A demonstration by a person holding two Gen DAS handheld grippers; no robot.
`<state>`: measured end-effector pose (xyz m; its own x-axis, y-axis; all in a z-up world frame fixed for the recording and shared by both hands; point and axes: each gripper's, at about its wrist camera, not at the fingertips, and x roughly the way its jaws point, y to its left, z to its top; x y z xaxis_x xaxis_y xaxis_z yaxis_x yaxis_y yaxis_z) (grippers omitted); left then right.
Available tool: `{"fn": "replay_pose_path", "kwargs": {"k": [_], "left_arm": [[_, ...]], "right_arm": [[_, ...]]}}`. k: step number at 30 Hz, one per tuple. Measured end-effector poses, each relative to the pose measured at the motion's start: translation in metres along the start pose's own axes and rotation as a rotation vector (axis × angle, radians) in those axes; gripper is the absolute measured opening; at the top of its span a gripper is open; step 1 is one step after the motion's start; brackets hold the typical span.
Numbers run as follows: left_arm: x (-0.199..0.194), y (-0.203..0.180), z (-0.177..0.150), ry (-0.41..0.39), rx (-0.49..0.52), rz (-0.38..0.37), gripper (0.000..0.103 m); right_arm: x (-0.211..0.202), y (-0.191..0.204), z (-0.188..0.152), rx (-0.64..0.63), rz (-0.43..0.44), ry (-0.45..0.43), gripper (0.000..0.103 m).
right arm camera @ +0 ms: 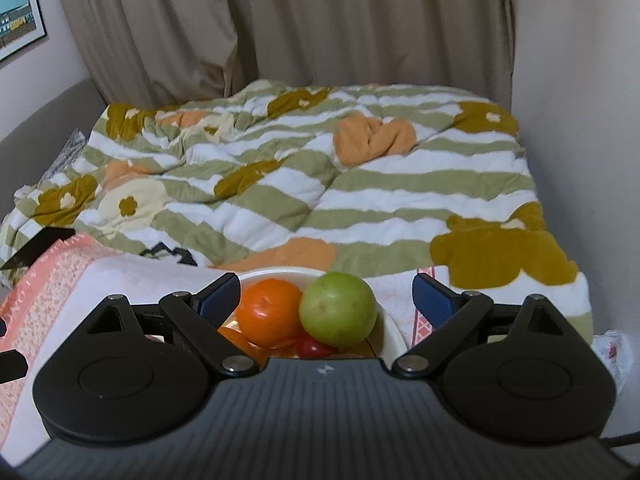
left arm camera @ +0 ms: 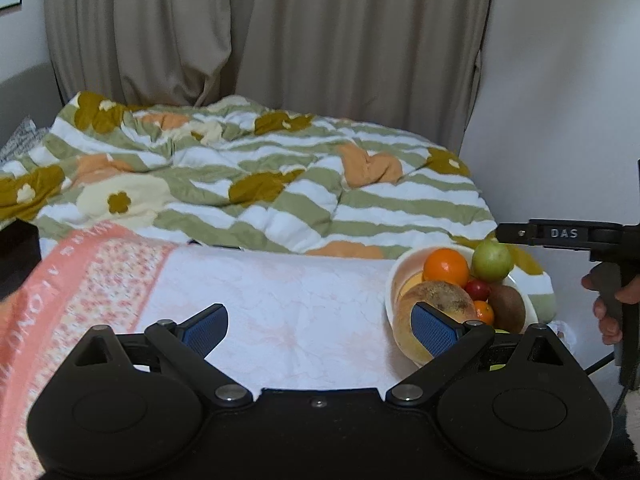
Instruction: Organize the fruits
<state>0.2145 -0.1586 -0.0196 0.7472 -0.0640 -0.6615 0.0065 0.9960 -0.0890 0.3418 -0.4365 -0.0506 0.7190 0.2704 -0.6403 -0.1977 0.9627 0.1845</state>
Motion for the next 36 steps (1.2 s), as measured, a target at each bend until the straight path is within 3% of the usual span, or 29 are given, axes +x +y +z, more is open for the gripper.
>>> {"fn": "replay_pose_path", "kwargs": {"k": [11,19,27,36], "left_arm": [[-0.080,0.049,-0.003,-0.122,0.035,-0.035,0.101],[-0.133,0.078,-0.028,-0.170,0.076,-0.047,0.103],[-0.164,0.096,-0.052,-0.151,0.104,-0.032,0.103],[-0.177,0.106,-0.070,-0.127,0.125,-0.012,0.103]], "right_arm": [[-0.110,0.079,-0.006,0.033,-0.088,-0.101,0.103],[-0.183,0.157,-0.057,0.019,-0.136,-0.121,0.103],[-0.222,0.205,-0.114,0.007,-0.182,-0.069,0.103],[-0.233,0.222,-0.149,0.035,-0.223,-0.007,0.103]]}}
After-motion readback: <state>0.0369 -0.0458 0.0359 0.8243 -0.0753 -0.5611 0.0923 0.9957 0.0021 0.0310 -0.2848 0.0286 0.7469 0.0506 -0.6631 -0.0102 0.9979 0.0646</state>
